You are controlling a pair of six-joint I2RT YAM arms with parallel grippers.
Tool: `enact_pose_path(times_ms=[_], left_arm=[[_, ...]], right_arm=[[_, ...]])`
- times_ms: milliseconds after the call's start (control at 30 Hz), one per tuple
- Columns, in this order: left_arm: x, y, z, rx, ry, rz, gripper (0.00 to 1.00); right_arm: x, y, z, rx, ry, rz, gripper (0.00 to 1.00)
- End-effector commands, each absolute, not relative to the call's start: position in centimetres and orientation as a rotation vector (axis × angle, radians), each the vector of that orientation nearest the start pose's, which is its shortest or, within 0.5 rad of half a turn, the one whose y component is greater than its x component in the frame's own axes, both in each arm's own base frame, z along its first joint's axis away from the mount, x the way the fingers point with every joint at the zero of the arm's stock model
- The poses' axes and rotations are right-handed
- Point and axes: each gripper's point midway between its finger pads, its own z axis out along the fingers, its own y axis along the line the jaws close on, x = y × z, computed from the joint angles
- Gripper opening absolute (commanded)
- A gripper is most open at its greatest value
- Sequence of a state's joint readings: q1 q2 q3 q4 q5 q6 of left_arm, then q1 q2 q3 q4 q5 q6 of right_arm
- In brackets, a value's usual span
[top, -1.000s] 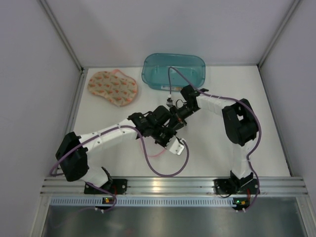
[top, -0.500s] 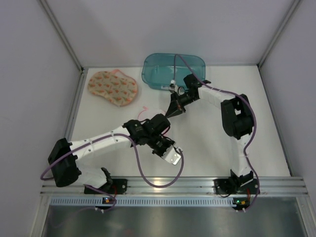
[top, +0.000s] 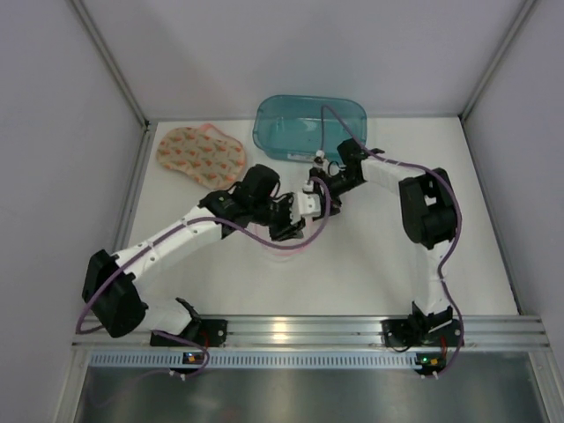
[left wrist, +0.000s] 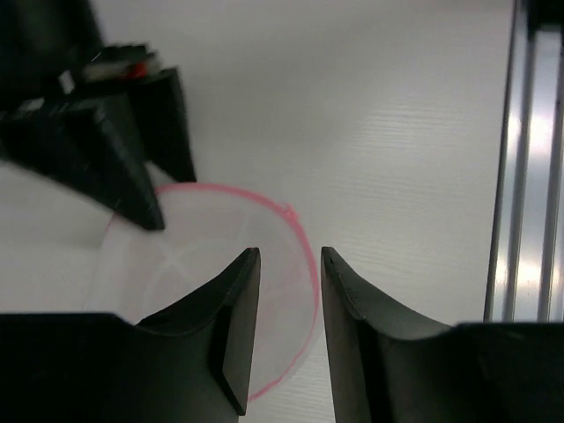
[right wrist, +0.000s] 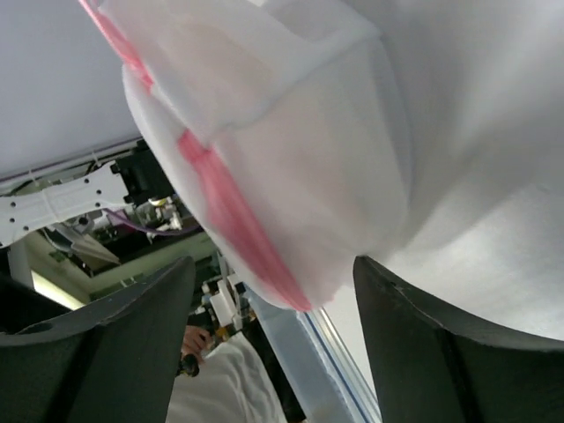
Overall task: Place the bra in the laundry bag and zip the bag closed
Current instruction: Zip the zipper on the laundry bag.
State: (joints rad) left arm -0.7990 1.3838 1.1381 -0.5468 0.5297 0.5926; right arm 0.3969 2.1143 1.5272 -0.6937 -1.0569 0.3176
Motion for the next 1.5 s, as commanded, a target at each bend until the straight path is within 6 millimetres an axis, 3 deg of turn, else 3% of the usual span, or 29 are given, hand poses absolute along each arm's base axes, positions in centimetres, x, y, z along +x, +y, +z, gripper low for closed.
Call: enact_pose_path(times_ms=[0,167,333,600,733,833,900,933,967,1000,1033,1100,1133,1167,1200,1233,1300,1400,1467], left_arm=[[24.5,-28.4,21.5,1.222,1.817,-0.779,0.40],[26.6,-23.5,19.2,0.842,2.082,-0.897,0.44],[26.8,-20.0,16.3,0.525,2.228,-1.153,0.47],[27.0,-18.6,14.0,0.361,2.296,-1.268,0.49],[27.0,-18.0,11.7,0.297,2.367,-1.238,0.50],[27.0,-17.5,10.3,0.257,2.406,-1.213,0.49],[27.2,-17.1,9.3,0.208,2.439,-1.172,0.50],[27.3,-16.9,9.3,0.193,2.431,-1.181,0.50],[27.5,-16.8,9.5,0.184,2.420,-1.193,0.50],[27.5,-16.9,10.1,0.182,2.399,-1.219,0.50],[27.8,-16.6,10.5,0.178,2.379,-1.221,0.49],[27.9,-16.1,11.8,0.192,2.331,-1.213,0.50],[27.8,-15.7,12.2,0.182,2.309,-1.225,0.50],[27.7,-15.5,12.5,0.179,2.296,-1.235,0.51],[27.6,-15.3,13.0,0.172,2.278,-1.241,0.51],[27.3,-15.2,13.3,0.165,2.268,-1.271,0.51],[26.9,-15.4,13.4,0.144,2.272,-1.305,0.52],[26.9,-15.5,13.5,0.118,2.266,-1.320,0.52],[27.3,-15.6,13.6,0.098,2.255,-1.324,0.53]], right_arm=[[32.8,27.1,14.0,-0.317,2.648,1.568,0.75],[32.6,25.8,15.2,-0.324,2.612,1.513,0.80],[30.8,26.5,14.6,-0.389,2.587,1.591,0.78],[28.4,30.9,13.0,-0.580,2.595,1.607,0.75],[28.1,31.9,11.5,-0.601,2.628,1.606,0.72],[27.8,32.4,10.6,-0.612,2.636,1.621,0.61],[27.8,32.7,10.3,-0.608,2.634,1.645,0.42],[27.8,32.8,10.4,-0.604,2.627,1.674,0.33],[27.8,32.9,10.3,-0.598,2.627,1.689,0.16],[27.6,32.8,10.2,-0.586,2.631,1.709,0.08],[27.8,33.1,10.7,-0.604,2.574,1.756,0.01],[27.4,32.9,10.7,-0.499,2.581,1.844,0.00],[28.3,33.4,11.8,-0.548,2.442,1.910,0.00],[28.7,33.5,13.1,-0.442,2.437,1.976,0.00],[28.3,32.8,12.4,-0.367,2.440,2.017,0.00],[29.5,33.2,14.5,-0.494,2.217,2.031,0.00],[29.0,32.8,15.8,-0.308,2.237,2.173,0.00],[29.0,32.4,19.9,-0.317,1.988,2.360,0.00],[29.3,32.5,19.9,-0.310,2.002,2.378,0.00]])
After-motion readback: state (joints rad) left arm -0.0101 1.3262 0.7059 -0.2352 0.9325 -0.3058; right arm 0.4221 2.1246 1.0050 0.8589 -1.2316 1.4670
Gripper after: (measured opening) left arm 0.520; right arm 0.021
